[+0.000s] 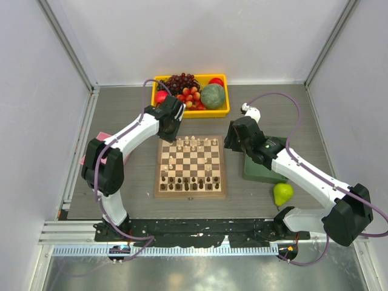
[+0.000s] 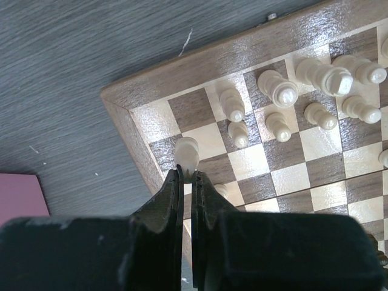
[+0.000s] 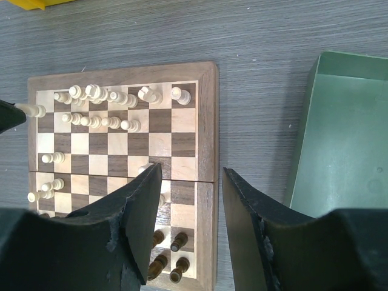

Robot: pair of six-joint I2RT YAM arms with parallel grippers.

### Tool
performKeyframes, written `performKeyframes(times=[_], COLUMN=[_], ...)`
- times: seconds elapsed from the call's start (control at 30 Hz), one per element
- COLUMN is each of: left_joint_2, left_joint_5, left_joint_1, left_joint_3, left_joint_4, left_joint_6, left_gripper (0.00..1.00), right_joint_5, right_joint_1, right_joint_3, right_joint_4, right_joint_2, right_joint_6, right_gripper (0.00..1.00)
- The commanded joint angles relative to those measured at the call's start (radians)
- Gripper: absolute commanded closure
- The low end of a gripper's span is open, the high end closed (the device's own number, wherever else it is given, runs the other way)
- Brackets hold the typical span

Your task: Set up the chess pieces on the board

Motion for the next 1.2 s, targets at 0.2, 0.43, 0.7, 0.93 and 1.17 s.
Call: performKeyframes(times=[0.2, 0.43, 0.7, 0.93, 1.17], left_joint_2=[0.046, 0.075, 0.092, 0.098, 0.103], left_joint_5=[0.032, 0.039, 0.05, 0.041, 0.053], left_joint_1=[0.011, 0.019, 0.024, 0.027, 0.031], left_joint_3=[0.071, 0.064, 0.068, 0.054, 0.05], left_joint_4=[0.024, 0.04, 0.054, 0.069, 0.083], left_joint_6=[0.013, 0.0, -0.008, -0.016, -0.025], left_gripper=[1.0, 1.0, 1.0, 1.0, 1.0], right_joint_5=[0.003, 0.002, -0.003, -0.004, -0.01], right_joint_1=[-0.008, -0.008, -0.008, -0.008, -0.008], right_joint_3=[0.005, 0.005, 0.004, 0.005, 0.008], right_joint_4=[0.032, 0.032, 0.033, 0.035, 0.036], right_joint_2=[-0.027, -0.019, -0.012, -0.009, -0.002], right_joint_6=[0.006, 0.006, 0.006, 0.003, 0.003], right_gripper=[0.5, 0.5, 0.5, 0.49, 0.5])
